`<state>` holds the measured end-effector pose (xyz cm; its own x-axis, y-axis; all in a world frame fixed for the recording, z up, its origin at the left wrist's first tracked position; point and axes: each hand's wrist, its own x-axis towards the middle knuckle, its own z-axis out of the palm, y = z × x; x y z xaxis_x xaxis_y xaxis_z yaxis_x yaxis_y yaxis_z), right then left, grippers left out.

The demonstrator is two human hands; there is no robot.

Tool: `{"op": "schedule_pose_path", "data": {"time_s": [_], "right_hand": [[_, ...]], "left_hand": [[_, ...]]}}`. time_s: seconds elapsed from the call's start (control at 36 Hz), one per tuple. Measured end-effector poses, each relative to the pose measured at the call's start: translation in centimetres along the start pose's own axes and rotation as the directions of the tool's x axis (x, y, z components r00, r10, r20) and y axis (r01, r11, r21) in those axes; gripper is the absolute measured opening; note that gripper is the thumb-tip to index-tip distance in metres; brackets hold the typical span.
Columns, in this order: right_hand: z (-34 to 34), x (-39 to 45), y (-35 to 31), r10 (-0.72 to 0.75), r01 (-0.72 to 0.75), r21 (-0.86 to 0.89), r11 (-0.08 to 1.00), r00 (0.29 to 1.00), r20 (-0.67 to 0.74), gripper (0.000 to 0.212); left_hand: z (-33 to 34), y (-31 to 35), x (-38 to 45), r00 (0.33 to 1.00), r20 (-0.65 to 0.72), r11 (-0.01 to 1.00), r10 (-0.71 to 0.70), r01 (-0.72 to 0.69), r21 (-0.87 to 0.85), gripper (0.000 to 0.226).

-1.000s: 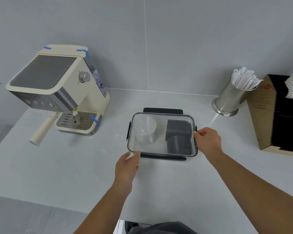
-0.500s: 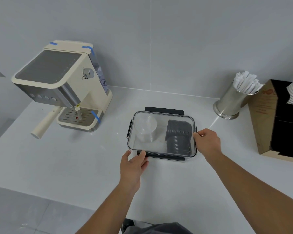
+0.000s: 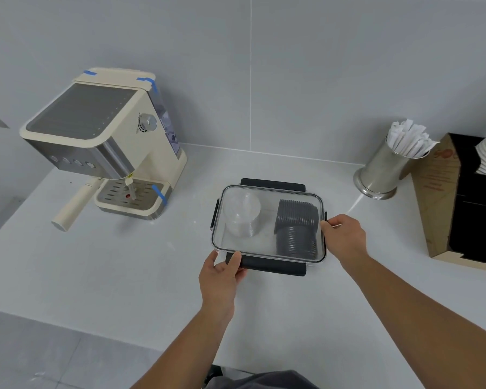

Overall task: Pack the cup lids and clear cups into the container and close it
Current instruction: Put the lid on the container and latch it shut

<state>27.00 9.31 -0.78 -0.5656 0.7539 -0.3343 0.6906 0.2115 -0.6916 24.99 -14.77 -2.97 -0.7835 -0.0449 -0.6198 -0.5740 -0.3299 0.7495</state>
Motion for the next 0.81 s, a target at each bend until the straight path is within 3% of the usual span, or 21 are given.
{"op": "schedule_pose_path", "data": {"time_s": [0.22, 0.42, 0.56, 0.81], "right_hand": [[0.0, 0.0, 0.0, 0.004, -0.004, 0.005, 1.000, 1.000, -0.002, 0.016], [0.1, 0.0, 0.1, -0.001, 0.001, -0.011, 1.000, 1.000, 0.001, 0.018], [-0.1, 0.0, 0.1, 0.001, -0.001, -0.009, 1.000, 1.000, 0.009, 0.017], [-0.1, -0.1, 0.2, -0.010, 0.010, 0.011, 1.000, 0.999, 0.036, 0.018]], "left_hand": [[-0.1, 0.1, -0.1, 1.000, -0.024, 0.997, -0.010, 0.011, 0.072, 0.063], [-0.3, 0.8, 0.0, 0.996, -0.069, 0.939, -0.050, 0.071, 0.336, 0.031], [0.8, 1.6, -0.2, 0.972, -0.040, 0.931, -0.231, 0.233, 0.280, 0.029], [1.7, 1.5, 0.0, 0.961, -0.016, 0.899, -0.275, 0.263, 0.350, 0.038]]}}
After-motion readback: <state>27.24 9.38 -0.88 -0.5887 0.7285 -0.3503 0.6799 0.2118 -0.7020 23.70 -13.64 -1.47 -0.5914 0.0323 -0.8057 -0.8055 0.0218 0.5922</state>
